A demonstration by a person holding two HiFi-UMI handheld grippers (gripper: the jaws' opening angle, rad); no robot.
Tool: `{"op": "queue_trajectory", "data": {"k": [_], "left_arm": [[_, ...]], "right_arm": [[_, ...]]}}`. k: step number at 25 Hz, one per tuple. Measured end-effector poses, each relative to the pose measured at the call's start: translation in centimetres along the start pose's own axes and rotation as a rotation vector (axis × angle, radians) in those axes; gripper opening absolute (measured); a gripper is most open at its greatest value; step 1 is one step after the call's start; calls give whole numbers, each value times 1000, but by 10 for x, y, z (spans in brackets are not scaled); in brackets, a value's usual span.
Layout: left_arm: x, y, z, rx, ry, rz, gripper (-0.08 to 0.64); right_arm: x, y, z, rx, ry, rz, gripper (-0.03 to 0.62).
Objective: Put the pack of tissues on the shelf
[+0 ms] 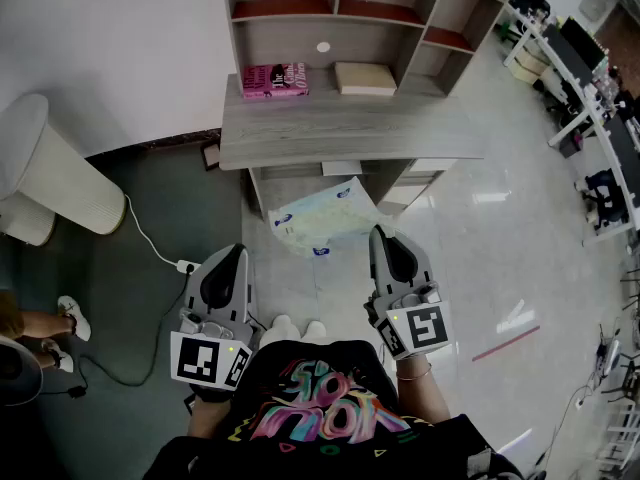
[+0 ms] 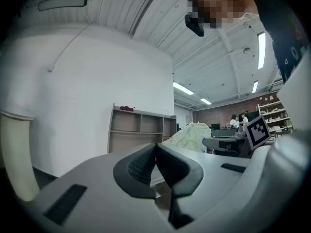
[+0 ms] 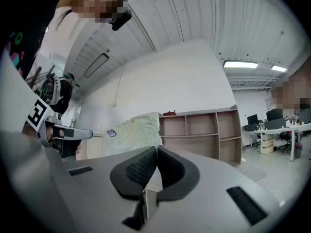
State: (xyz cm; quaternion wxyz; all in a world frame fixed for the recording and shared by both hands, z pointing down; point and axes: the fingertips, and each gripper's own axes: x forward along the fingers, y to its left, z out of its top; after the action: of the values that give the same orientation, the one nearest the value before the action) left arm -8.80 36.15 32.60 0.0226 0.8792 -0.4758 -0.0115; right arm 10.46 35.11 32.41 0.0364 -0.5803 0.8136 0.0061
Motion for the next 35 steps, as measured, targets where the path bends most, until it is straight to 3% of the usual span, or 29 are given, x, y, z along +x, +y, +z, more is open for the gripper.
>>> {"op": "queue_trajectory", "data": {"k": [3, 7, 13, 17, 23, 28, 35], "left_arm": [[-7, -3, -1, 0, 10, 2, 25], [-19, -14, 0, 14, -7, 21, 25], [-39, -30, -8, 11, -6, 54, 25], [-39, -28, -11, 7, -1, 64, 25], [-8, -8, -21, -10, 20, 70, 25], [-2, -4, -15, -10, 14, 63, 25], [99, 80, -10, -13, -7, 32, 25]], "right_arm": [[-12, 0, -14, -13, 85, -4, 15], [-26, 0, -18, 7, 100, -1, 15], [-45, -1, -17, 29, 10, 23, 15], [-42, -1, -22, 38, 19, 39, 17], [-4, -10, -30, 76, 10, 59, 17], [1, -12, -33, 51, 50, 53, 17], [124, -31, -36, 0, 46, 55, 17]]}}
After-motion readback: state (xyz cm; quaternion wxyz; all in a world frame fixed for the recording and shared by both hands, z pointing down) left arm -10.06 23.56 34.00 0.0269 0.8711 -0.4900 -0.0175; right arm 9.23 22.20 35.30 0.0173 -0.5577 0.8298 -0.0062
